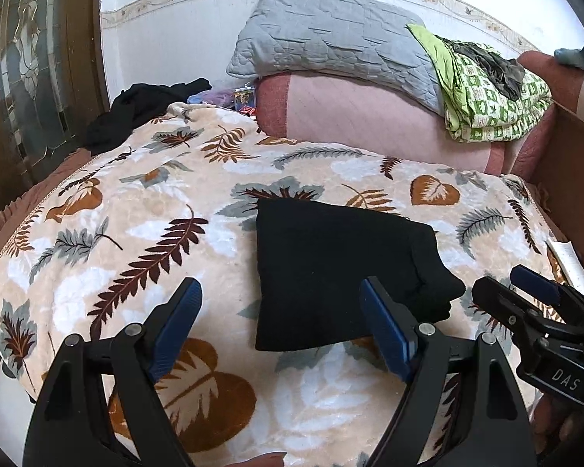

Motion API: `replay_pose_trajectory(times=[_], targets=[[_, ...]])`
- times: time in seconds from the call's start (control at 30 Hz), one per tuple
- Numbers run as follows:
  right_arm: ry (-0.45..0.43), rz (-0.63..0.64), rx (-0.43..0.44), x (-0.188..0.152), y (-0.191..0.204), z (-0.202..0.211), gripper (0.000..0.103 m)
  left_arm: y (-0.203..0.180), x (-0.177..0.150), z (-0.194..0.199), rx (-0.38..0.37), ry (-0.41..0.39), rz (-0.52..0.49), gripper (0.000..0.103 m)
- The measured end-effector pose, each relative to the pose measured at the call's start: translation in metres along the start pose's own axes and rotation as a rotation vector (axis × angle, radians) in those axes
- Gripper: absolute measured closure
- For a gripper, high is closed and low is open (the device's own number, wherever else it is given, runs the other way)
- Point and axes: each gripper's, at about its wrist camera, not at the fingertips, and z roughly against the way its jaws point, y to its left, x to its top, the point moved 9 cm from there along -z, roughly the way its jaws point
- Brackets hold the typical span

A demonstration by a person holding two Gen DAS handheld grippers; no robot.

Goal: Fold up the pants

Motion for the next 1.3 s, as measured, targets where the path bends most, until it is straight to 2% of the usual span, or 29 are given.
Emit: replay_pose_trajectory(times=[1.3], targets=[[0.05,0.01,-0.002,-0.011,0.001,-0.021,0.022,0.008,-0.008,-0.02,0.02,0.031,0.01,0.02]])
